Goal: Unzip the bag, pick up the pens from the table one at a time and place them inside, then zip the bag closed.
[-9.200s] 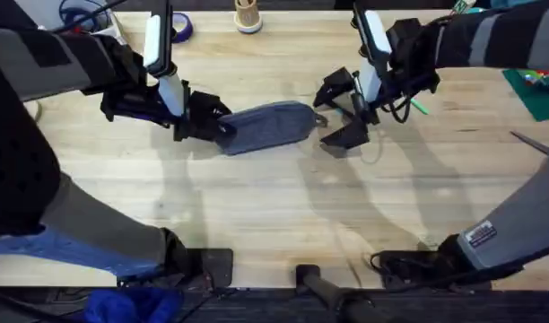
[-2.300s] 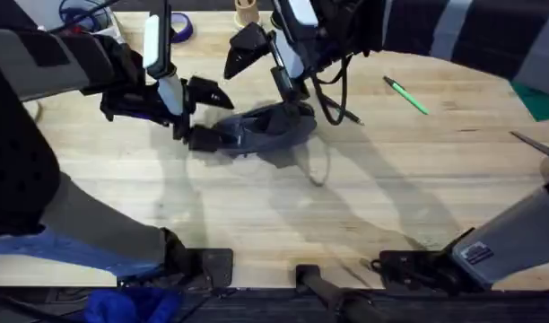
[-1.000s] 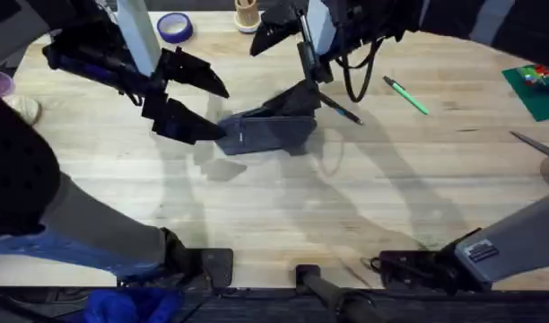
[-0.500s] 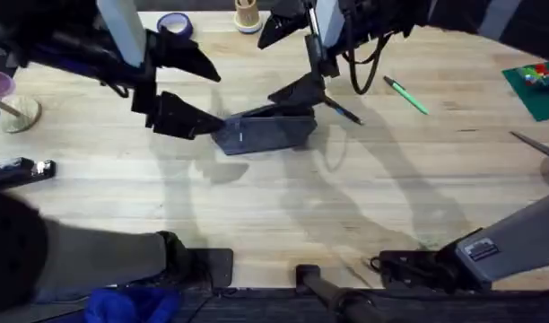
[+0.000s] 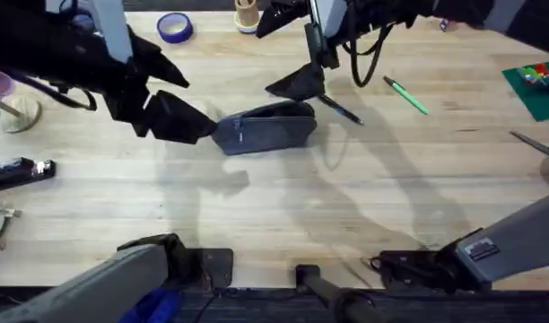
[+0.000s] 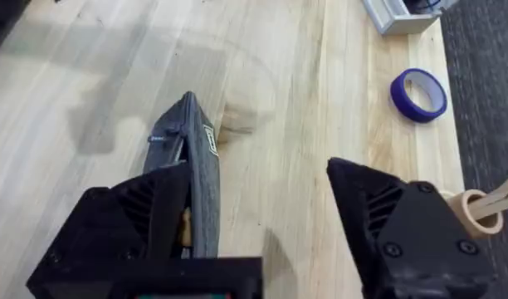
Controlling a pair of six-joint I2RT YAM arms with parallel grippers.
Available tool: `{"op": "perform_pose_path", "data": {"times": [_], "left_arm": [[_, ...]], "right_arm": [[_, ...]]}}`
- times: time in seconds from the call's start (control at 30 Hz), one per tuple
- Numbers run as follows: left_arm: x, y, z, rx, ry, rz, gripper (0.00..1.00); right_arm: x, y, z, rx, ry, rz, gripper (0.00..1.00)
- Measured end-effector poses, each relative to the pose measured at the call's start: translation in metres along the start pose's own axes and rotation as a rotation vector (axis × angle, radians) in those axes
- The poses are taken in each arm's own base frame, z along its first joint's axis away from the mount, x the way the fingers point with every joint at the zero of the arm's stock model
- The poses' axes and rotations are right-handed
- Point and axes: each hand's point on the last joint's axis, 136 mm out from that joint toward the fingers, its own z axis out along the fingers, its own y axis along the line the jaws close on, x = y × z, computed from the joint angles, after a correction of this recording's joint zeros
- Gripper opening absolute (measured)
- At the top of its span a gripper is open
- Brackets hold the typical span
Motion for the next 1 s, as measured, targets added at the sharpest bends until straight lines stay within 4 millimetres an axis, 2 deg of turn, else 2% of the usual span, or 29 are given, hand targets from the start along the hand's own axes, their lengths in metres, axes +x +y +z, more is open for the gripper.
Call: {"op": "perform_pose_path", "data": {"times": [0.17, 0.4, 1.0], "left_arm": [[0.0, -0.003, -0.006, -0.109, 0.049, -0.112, 0.999], [0.007, -0.002, -0.008, -0.184, 0.101, -0.246, 0.998], [0.009, 0.004, -0.009, -0.223, 0.104, -0.325, 0.996]], "right_arm": [[0.0, 0.0, 0.0, -0.002, 0.001, 0.032, 0.996], [0.008, 0.016, -0.004, -0.054, 0.031, 0.135, 0.995], [0.017, 0.023, -0.009, -0.073, 0.06, 0.203, 0.996]]}}
